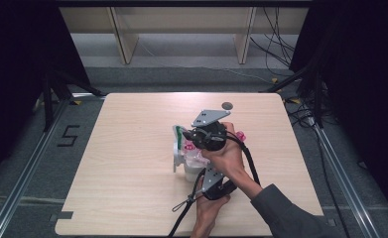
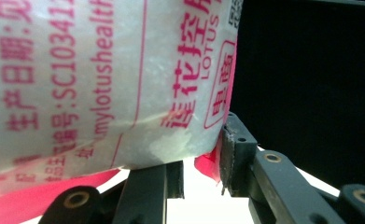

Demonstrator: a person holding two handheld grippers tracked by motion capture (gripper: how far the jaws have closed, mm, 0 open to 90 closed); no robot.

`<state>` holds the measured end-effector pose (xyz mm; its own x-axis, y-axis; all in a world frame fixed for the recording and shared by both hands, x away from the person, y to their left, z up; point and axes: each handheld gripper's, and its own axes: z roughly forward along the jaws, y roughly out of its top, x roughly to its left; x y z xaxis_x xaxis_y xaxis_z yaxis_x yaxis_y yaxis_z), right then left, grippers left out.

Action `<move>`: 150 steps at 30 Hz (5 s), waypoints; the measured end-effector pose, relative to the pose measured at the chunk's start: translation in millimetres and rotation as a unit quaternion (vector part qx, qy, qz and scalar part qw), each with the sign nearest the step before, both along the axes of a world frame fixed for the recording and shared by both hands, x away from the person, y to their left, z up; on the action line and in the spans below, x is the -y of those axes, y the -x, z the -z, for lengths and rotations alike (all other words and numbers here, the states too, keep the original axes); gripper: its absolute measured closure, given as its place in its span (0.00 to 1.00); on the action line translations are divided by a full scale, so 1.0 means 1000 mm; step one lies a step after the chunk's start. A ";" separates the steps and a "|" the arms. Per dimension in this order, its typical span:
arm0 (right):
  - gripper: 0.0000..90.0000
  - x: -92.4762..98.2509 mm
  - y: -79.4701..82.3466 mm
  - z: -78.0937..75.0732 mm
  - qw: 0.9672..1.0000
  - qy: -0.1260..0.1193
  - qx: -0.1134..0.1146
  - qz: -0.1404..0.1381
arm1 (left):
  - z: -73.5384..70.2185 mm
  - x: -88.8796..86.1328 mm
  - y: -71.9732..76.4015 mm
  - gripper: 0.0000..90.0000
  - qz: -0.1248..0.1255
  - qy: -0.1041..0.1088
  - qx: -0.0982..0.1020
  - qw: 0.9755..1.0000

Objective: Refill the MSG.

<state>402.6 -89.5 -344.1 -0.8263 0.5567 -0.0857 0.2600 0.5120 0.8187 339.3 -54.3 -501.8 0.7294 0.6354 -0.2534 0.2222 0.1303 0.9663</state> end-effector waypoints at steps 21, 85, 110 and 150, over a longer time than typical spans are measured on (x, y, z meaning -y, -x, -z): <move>0.99 -0.005 0.001 0.003 1.000 0.017 0.012 -0.006 | 0.000 -0.004 -0.001 0.81 0.006 -0.026 0.004 1.000; 1.00 0.096 0.012 -0.004 0.984 -0.176 0.015 0.029 | 0.013 -0.007 0.003 0.70 -0.009 -0.049 -0.033 0.998; 1.00 0.140 0.018 0.046 0.964 -0.259 -0.007 0.053 | 0.014 -0.021 0.014 0.39 -0.031 -0.067 -0.088 0.993; 1.00 0.244 0.065 0.093 0.947 -0.281 -0.013 0.157 | 0.004 -0.023 0.027 0.36 0.004 -0.070 -0.071 0.995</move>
